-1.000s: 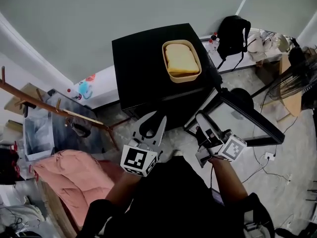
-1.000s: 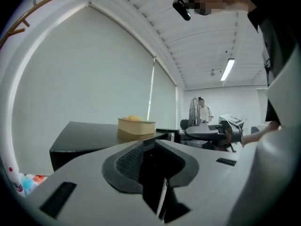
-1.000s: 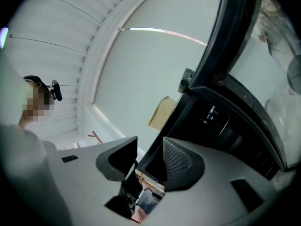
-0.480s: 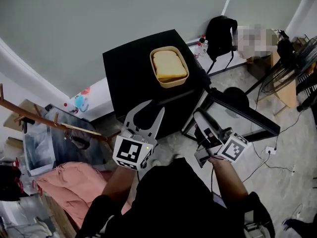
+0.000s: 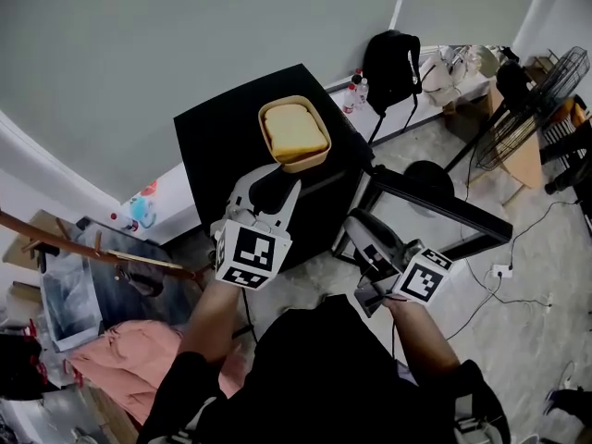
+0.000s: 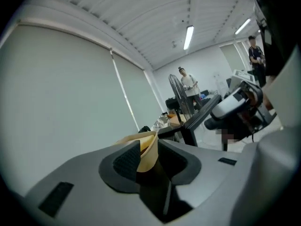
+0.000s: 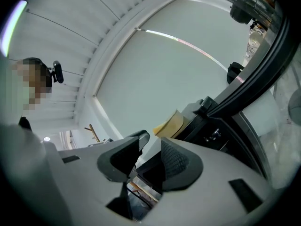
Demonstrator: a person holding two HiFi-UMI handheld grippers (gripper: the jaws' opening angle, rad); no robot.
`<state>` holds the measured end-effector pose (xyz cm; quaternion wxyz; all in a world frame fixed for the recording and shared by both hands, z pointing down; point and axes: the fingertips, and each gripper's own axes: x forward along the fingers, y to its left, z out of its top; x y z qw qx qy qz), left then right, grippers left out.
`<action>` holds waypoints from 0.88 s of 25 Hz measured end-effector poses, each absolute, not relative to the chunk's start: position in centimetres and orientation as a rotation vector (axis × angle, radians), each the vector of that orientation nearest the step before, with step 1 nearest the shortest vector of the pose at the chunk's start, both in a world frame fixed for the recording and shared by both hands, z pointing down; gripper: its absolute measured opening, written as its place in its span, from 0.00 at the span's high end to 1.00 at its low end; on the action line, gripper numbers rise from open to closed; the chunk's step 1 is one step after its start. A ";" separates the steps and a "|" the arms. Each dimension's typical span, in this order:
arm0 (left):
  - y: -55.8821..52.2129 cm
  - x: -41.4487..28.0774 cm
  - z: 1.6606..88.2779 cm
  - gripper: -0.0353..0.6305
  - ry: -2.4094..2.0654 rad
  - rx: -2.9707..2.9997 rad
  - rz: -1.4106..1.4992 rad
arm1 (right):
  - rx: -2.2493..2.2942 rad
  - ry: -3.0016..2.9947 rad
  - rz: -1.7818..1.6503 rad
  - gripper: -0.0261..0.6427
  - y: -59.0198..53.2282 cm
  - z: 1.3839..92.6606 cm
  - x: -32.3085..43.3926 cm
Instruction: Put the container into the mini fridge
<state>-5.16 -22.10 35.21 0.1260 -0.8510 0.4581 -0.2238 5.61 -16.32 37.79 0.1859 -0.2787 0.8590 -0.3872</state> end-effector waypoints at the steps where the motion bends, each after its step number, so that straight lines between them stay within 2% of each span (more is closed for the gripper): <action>1: -22.6 -5.1 35.6 0.75 1.314 -2.443 -0.709 | -0.791 2.420 -1.091 0.72 -16.3 37.9 5.7; 7: -24.4 -4.7 37.3 0.75 1.180 -2.229 -0.980 | -0.821 2.432 -1.115 0.73 -16.3 38.7 6.2; 17: -25.1 -4.3 38.3 0.76 1.111 -2.221 -1.082 | -0.933 2.598 -1.037 0.74 -16.5 40.5 5.6; 19: -25.2 -4.3 38.3 0.81 1.093 -2.201 -1.120 | -0.959 2.668 -1.014 0.74 -16.3 41.1 5.1; 22: -25.1 -4.1 38.3 0.84 1.049 -2.230 -1.143 | -0.966 2.710 -1.023 0.74 -16.1 41.6 4.5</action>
